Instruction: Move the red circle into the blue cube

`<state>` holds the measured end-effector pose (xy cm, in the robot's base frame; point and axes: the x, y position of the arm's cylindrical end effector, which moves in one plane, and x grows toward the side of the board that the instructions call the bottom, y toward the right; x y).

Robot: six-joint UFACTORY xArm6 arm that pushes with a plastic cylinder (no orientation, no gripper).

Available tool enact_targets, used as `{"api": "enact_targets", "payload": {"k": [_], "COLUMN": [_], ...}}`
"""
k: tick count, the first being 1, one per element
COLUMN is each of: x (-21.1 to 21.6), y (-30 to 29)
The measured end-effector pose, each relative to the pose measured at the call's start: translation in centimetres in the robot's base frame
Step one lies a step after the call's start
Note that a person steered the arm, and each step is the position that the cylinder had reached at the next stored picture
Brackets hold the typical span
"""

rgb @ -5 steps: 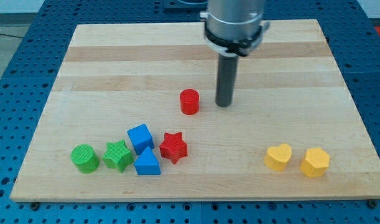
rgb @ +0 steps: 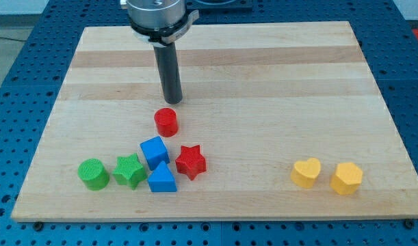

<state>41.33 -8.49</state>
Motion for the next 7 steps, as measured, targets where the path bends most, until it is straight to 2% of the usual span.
{"api": "enact_targets", "payload": {"k": [4,7], "x": [8.2,6.3], "y": [-0.6,-0.6]}}
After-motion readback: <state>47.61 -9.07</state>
